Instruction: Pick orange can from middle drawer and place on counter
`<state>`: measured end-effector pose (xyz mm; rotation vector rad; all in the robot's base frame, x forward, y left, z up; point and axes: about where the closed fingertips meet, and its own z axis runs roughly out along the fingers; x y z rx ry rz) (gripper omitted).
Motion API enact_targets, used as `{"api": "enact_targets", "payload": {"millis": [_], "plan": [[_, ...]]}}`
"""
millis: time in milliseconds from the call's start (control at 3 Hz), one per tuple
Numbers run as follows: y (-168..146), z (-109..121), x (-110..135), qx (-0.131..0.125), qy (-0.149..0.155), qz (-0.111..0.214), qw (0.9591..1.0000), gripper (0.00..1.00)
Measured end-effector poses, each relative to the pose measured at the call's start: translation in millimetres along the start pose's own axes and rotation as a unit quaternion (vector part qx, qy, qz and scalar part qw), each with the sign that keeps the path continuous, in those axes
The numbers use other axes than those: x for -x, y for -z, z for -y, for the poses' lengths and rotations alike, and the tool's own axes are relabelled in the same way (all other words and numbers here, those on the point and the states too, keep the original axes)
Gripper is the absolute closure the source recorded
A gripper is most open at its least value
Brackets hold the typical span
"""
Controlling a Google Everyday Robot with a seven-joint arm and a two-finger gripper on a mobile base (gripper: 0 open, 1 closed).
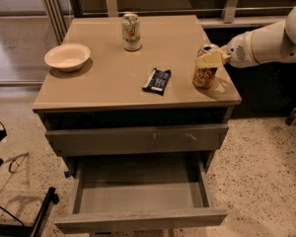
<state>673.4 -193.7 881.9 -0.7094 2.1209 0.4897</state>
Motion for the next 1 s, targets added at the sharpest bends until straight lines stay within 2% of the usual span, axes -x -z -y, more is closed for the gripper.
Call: {"api": "enact_targets", "payload": {"millis": [333,667,1000], "plan": [[0.0,0.0,0.0,0.000,0.000,0.000,1.0000,0.12],[0.0,0.0,0.0,0.000,0.000,0.000,1.0000,0.00],[-0.1,0.0,0.0,0.000,0.000,0.000,1.0000,0.00]]}}
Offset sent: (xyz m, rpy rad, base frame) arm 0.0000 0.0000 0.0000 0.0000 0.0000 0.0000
